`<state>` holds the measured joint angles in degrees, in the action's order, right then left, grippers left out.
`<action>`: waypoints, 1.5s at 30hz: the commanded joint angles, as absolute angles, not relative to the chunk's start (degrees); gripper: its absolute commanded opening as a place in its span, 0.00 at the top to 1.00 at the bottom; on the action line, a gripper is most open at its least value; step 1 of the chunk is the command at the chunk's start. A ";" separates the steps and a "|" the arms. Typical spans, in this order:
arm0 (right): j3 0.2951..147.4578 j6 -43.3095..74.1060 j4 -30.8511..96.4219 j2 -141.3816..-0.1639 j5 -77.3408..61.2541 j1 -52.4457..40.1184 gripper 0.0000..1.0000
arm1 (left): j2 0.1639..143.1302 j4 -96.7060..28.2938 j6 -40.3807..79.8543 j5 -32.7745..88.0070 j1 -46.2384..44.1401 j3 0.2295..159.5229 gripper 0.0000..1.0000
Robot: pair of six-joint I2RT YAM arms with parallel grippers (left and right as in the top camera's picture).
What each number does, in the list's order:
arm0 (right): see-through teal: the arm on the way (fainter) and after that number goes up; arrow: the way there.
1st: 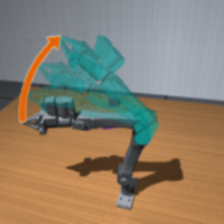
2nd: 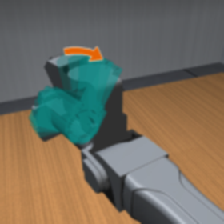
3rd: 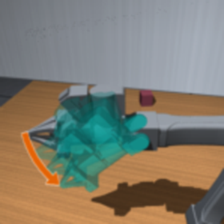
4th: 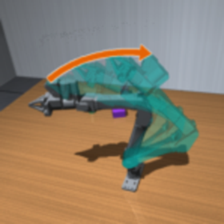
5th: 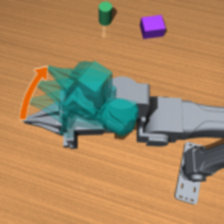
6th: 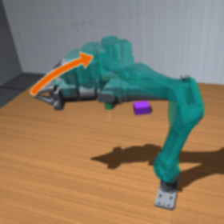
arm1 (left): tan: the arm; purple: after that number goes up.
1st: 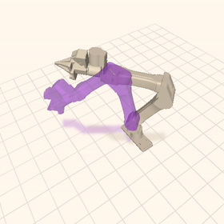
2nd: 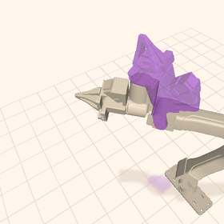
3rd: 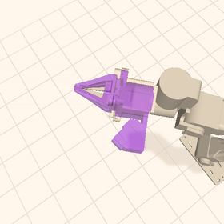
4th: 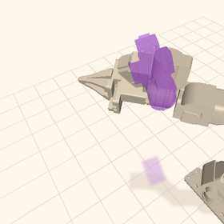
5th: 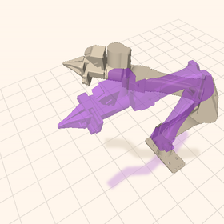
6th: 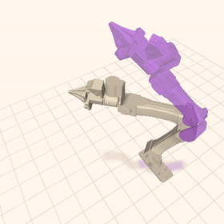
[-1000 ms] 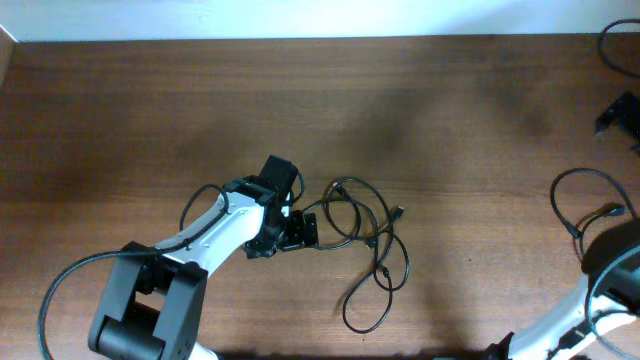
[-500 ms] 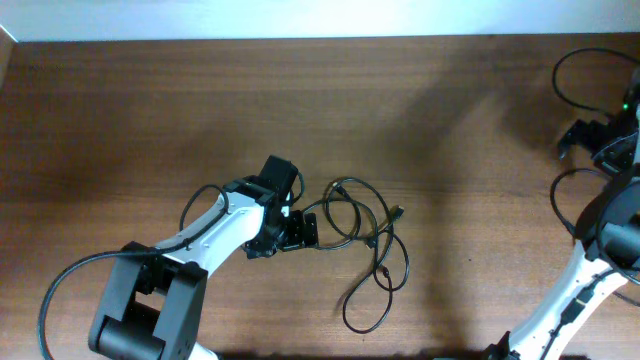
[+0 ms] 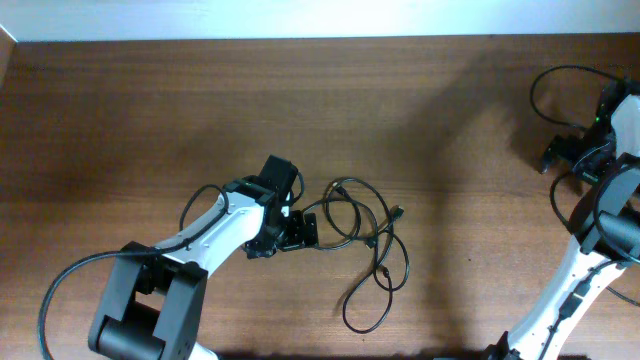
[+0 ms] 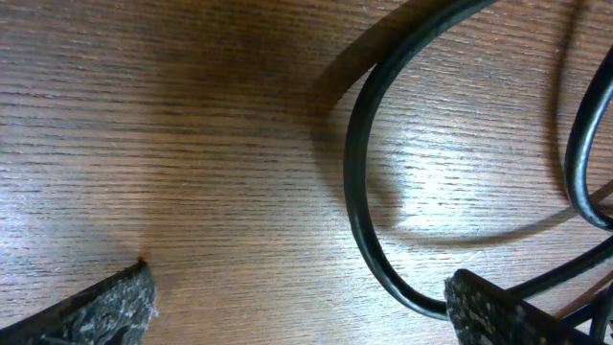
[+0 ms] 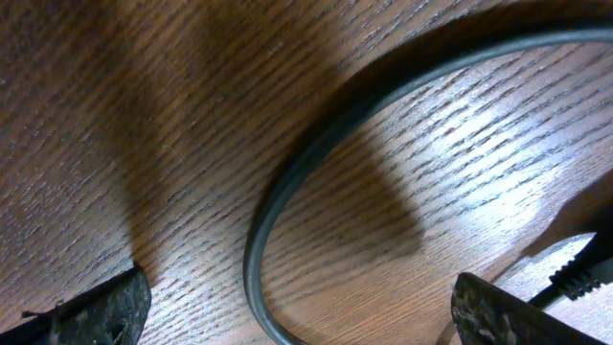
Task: Untangle cables
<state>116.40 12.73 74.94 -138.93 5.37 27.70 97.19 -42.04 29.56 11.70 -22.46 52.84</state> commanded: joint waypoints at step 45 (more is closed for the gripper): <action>121.08 1.23 88.84 -94.83 -15.44 13.58 0.01 | 98.10 -42.11 28.60 10.02 -22.35 51.57 0.01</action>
<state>120.97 5.91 84.73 -95.42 -13.52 20.82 97.19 -42.04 29.58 11.70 -22.46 52.84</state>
